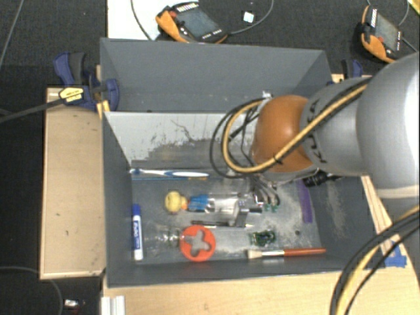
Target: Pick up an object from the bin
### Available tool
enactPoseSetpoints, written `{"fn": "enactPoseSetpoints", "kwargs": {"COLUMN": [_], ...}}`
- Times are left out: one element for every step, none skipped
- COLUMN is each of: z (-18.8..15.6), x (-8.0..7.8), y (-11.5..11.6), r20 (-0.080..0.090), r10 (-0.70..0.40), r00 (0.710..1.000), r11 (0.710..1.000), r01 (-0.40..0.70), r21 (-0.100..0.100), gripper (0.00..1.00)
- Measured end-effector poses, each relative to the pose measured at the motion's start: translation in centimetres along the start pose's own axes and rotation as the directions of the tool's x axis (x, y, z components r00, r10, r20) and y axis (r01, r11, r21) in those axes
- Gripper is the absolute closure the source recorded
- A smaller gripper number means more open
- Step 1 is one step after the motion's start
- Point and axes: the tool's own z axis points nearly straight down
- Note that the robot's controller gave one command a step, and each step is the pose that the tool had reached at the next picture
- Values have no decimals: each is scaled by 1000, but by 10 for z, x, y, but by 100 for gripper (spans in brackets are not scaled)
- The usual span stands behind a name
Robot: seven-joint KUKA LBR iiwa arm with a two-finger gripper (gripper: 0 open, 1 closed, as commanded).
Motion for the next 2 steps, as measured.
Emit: {"fn": "enactPoseSetpoints", "kwargs": {"z": [0,0], "x": [-15,-15], "y": [27,27], "r20": [0,-1], "r10": [-365,-365], "r00": [931,931], "r11": [931,931], "r01": [365,365], "r21": [-7,-7], "gripper": [100,100]}}
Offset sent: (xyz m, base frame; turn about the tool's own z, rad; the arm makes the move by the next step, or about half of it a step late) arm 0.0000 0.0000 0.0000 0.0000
